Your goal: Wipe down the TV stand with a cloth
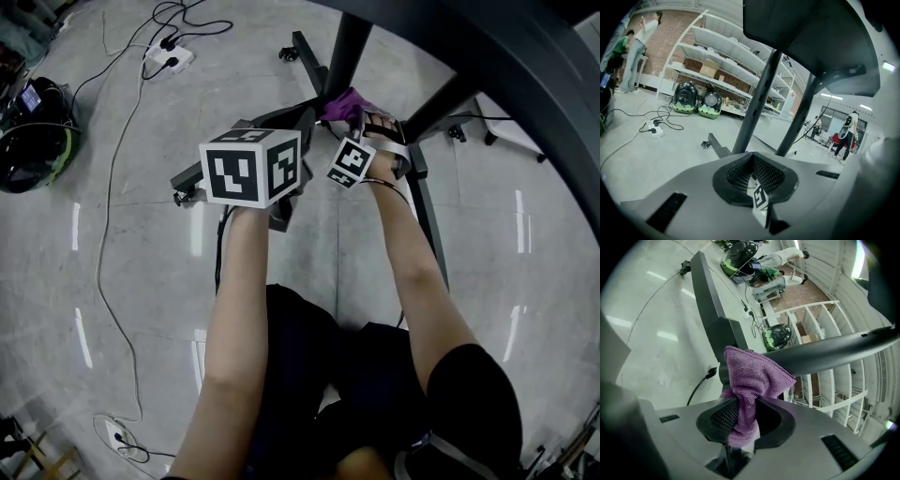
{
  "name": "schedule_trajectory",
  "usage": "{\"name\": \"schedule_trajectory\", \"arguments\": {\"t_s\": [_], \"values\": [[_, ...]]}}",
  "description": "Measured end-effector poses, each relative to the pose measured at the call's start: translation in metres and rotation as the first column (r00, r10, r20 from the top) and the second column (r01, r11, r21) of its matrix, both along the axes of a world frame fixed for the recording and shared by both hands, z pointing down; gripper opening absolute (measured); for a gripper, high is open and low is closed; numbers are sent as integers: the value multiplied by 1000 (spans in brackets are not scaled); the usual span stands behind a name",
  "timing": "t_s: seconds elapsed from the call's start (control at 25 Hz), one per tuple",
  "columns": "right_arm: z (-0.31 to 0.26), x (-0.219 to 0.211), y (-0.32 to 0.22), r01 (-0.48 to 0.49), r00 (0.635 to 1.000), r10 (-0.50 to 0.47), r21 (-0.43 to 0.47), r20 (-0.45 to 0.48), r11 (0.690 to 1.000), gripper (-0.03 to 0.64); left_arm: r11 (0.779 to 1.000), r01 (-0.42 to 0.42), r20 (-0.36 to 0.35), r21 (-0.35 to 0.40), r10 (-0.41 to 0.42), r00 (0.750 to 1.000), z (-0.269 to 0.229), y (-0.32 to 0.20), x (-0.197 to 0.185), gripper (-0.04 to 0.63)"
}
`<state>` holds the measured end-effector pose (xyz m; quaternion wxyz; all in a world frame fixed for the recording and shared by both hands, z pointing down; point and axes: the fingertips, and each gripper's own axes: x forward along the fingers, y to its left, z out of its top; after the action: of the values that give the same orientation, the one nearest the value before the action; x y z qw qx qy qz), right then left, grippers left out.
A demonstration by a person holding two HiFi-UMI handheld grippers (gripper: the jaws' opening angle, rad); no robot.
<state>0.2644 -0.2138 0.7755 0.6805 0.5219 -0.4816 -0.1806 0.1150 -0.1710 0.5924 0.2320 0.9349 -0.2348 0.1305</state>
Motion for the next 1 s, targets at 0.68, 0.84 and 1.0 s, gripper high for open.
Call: {"name": "schedule_trajectory", "arguments": {"t_s": [0.68, 0.84, 1.0], "values": [[-6, 46, 41, -113, 991, 108, -62, -83, 992, 106, 1000, -22, -9, 20, 22, 1000, -12, 15, 12, 8], [-8, 44, 40, -115, 990, 109, -70, -90, 991, 106, 999, -27, -4, 22, 27, 1000, -13, 16, 13, 8], [-17, 46, 42, -121, 986, 113, -62, -120, 991, 106, 1000, -20, -4, 22, 20, 1000, -12, 16, 12, 8]]}}
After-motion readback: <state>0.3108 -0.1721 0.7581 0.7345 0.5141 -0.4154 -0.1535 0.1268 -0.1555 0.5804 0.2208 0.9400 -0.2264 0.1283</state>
